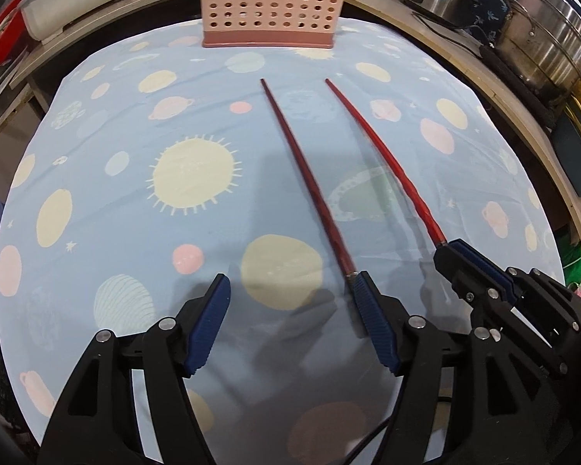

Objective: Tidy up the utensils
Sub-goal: 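Grasp a bright red chopstick with the right tool while the left tool grasps the dark red chopstick, then lift both red chopsticks and carry them up over the pink holder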

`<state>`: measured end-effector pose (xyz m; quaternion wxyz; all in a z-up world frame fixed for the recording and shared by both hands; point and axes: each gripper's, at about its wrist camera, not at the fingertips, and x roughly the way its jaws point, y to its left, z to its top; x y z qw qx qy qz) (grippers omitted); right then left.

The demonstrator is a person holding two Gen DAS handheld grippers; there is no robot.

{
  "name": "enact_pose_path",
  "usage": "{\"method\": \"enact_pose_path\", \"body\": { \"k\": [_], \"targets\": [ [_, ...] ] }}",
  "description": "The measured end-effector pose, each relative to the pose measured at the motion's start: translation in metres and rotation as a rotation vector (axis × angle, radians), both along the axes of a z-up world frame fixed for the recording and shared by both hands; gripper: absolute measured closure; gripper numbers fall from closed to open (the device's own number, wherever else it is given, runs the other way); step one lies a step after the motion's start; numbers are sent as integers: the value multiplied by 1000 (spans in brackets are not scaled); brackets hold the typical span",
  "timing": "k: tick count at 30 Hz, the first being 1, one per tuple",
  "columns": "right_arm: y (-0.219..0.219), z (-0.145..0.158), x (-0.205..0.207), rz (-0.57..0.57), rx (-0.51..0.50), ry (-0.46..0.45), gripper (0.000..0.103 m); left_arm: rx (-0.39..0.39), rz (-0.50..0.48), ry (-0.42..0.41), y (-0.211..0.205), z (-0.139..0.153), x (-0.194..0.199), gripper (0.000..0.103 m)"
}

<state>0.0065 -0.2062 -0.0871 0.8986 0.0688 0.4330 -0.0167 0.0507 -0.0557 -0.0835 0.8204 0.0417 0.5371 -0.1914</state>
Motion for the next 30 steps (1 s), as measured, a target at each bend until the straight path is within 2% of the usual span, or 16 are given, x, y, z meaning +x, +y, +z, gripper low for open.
{"method": "enact_pose_path", "body": {
  "k": [11, 15, 17, 18, 20, 25, 30],
  "targets": [
    [-12, 1, -3, -32, 27, -6, 96, 43, -32, -17, -14, -9, -2, 41],
    [-9, 0, -3, -26, 31, -6, 96, 46, -40, -33, -13, -7, -4, 56],
    [-8, 0, -3, -22, 34, -7, 96, 44, -47, -33, -12, -6, -5, 71],
    [-7, 1, -4, -20, 35, -8, 96, 41, -50, -31, -12, -6, -6, 75],
    [-6, 3, -4, -16, 38, -13, 96, 27, -59, -20, -10, -5, -7, 94],
    [-4, 12, -6, -13, 46, -36, 96, 16, -50, -32, -4, 4, -10, 94],
    [-7, 30, -6, -14, 66, -74, 96, -18, -25, -60, 10, 27, -6, 95]
  ]
}}
